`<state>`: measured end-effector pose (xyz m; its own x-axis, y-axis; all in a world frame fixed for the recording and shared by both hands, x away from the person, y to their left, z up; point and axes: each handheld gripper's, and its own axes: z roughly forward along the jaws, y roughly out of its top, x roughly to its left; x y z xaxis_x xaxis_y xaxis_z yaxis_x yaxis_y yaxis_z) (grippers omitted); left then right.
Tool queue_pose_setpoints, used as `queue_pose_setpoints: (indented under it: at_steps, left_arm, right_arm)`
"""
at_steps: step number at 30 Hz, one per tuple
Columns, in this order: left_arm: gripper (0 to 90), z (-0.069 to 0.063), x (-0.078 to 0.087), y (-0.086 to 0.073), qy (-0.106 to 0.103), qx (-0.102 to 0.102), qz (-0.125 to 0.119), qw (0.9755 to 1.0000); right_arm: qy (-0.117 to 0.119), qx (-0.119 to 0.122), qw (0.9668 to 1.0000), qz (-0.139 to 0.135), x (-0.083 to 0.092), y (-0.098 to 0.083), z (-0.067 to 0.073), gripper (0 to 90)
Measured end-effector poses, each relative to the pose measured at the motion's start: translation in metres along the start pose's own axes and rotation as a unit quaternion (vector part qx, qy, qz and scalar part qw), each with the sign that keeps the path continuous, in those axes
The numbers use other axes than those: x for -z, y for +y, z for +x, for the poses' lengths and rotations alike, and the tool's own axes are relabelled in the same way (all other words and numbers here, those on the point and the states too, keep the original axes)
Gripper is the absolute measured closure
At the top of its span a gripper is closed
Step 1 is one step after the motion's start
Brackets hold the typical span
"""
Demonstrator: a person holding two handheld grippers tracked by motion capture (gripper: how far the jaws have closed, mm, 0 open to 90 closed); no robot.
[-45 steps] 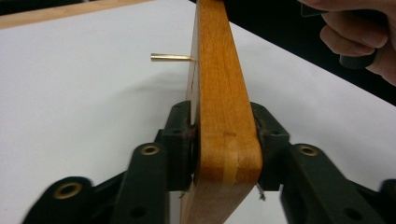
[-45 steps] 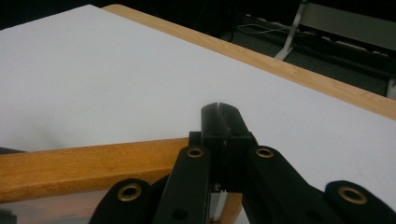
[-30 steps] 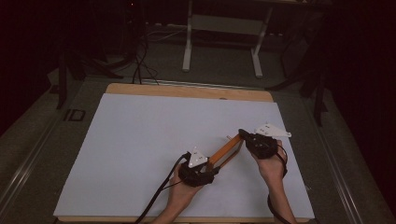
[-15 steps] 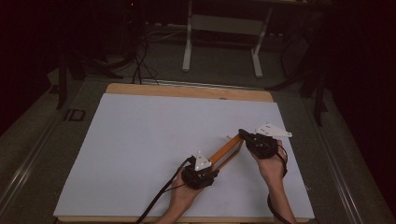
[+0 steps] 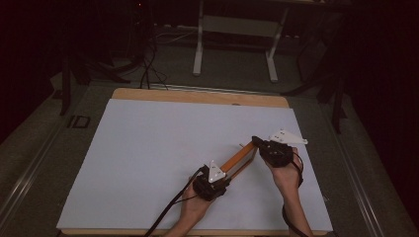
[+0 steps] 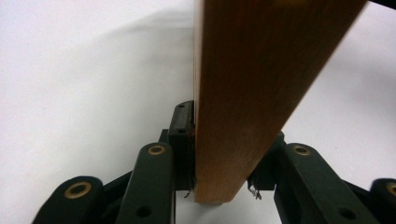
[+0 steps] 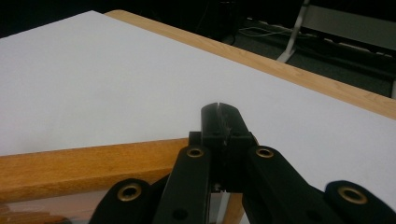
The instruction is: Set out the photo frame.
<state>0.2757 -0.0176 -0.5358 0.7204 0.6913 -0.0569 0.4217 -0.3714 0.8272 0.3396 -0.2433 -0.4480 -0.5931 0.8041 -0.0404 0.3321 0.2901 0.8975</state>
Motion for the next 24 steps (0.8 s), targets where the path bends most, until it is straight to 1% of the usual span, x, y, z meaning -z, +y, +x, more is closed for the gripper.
queue_pose_setpoints:
  at_steps: [7,10,13,16,18,20,22,24]
  left_arm:
    - [68.9,0.001,0.0,0.001,0.001,-0.001,0.003,1.0]
    - [68.9,0.002,0.001,0.002,-0.001,-0.003,0.005,1.0]
    - [69.0,0.004,0.004,0.004,-0.001,-0.01,0.006,0.9999]
    - [69.1,0.007,0.008,0.008,-0.005,-0.019,0.009,0.9998]
    - [69.1,0.009,0.012,0.012,-0.008,-0.031,0.013,0.9994]
    - [69.2,0.012,0.016,0.018,-0.013,-0.039,0.016,0.999]
    - [69.1,0.016,0.019,0.025,-0.026,-0.046,0.028,0.9982]
    - [69.1,0.021,0.024,0.031,-0.043,-0.053,0.033,0.9971]
  right_arm:
    - [-0.006,0.0,1.0,0.002,-0.002,0.002,0.002,89.7]
    - [-0.011,0.001,0.9999,0.003,-0.002,0.002,0.002,86.4]
    - [-0.015,0.004,0.9999,0.0,0.001,0.003,0.002,84.9]
    - [-0.018,0.007,0.9998,-0.005,0.005,0.005,0.002,81.0]
    - [-0.02,0.007,0.9997,-0.009,0.008,0.007,0.002,79.4]
    - [-0.021,0.007,0.9997,-0.014,0.01,0.008,0.002,78.0]
    - [-0.019,0.008,0.9997,-0.016,0.012,0.009,0.002,76.7]
    - [-0.014,0.009,0.9997,-0.018,0.013,0.009,0.002,75.5]
